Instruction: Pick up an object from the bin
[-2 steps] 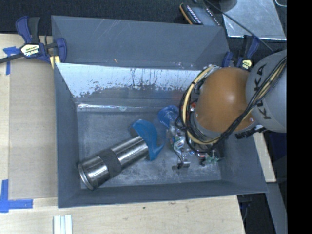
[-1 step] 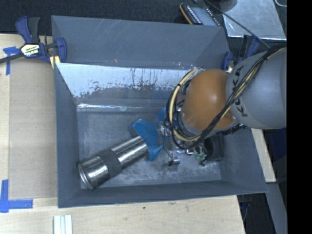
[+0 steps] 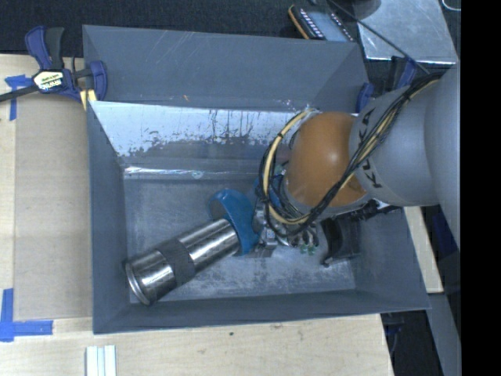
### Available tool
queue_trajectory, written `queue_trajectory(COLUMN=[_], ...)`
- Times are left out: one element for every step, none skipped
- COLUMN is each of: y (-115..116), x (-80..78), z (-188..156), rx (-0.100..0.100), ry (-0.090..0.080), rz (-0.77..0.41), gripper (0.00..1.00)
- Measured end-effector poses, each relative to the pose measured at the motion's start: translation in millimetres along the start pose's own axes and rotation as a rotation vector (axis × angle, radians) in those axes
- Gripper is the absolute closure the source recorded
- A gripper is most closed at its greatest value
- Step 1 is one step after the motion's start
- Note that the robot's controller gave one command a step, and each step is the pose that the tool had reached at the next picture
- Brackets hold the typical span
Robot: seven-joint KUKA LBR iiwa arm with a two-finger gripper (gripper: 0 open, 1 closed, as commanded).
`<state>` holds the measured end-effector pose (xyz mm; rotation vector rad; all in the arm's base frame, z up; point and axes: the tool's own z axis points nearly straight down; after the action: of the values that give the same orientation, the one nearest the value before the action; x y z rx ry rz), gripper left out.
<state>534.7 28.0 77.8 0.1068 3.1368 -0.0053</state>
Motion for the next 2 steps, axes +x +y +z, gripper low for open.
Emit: queue_trajectory(y=[0,-2], x=[0.0,12.3], z=[0,-66], rx=[0.000,-0.001], ry=[0.000,-0.008], rz=[0.000,0.013], gripper=[1.00,0.00])
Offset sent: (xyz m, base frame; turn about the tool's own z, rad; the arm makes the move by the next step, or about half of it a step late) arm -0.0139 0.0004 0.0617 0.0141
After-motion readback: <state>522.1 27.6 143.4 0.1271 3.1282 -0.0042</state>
